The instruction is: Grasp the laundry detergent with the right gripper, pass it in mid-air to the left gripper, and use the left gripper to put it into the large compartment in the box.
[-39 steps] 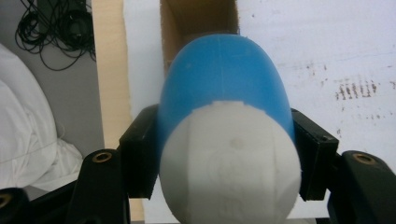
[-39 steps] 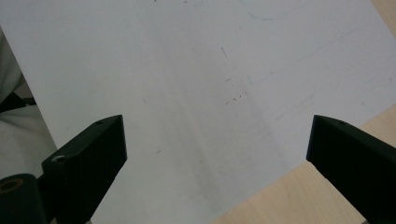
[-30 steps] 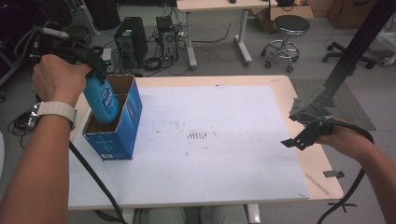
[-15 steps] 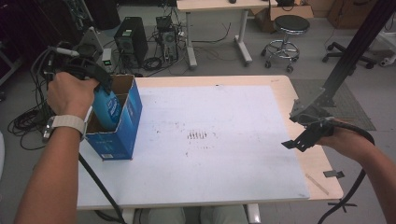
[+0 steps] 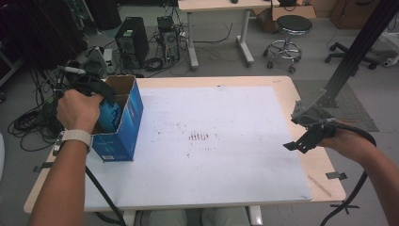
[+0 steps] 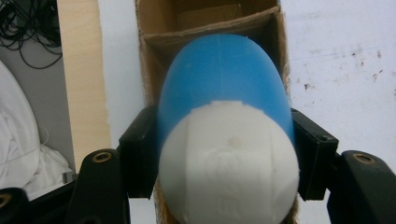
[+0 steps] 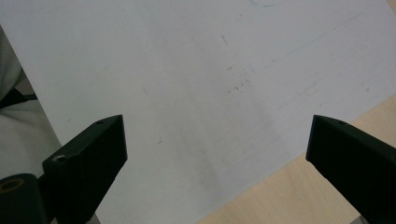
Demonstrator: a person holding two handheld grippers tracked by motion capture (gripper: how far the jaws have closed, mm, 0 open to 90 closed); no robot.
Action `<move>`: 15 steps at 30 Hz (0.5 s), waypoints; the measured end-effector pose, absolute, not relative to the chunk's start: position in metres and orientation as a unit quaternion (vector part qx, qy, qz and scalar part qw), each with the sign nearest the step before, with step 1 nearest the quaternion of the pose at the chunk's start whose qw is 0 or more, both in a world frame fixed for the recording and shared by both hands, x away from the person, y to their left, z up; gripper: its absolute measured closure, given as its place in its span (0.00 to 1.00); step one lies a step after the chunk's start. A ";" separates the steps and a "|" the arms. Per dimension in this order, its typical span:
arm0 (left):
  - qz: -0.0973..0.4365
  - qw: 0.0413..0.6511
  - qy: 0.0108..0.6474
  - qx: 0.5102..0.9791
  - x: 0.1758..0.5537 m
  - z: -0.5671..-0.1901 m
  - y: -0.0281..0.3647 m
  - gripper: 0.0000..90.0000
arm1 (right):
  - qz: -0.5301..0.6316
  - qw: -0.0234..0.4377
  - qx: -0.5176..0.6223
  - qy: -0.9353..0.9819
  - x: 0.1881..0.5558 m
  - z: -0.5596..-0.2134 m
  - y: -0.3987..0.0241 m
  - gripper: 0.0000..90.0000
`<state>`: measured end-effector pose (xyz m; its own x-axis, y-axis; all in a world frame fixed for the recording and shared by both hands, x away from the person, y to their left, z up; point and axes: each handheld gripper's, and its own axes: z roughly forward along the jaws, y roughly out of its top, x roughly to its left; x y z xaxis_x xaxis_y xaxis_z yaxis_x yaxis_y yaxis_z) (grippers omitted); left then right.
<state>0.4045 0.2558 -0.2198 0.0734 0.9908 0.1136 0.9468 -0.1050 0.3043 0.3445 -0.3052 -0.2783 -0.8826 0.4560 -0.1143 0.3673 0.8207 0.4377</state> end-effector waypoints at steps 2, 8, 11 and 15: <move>0.147 0.074 0.663 0.730 0.405 -0.224 0.256 0.42 | 0.206 0.107 0.219 0.948 0.344 -0.278 -0.305 0.05; 0.145 0.074 0.663 0.730 0.405 -0.238 0.258 0.42 | 0.204 0.105 0.220 0.948 0.344 -0.280 -0.305 0.06; 0.143 0.074 0.664 0.730 0.406 -0.244 0.258 0.42 | 0.204 0.106 0.218 0.948 0.344 -0.280 -0.304 0.06; 0.137 0.070 0.665 0.731 0.407 -0.253 0.258 0.42 | 0.203 0.106 0.219 0.948 0.344 -0.280 -0.304 0.06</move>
<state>0.4067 0.2583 -0.2533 0.0778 0.9911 0.1084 0.9528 -0.1059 0.2844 0.3437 -0.3040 -0.2802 -0.8818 0.4584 -0.1111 0.3726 0.8214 0.4318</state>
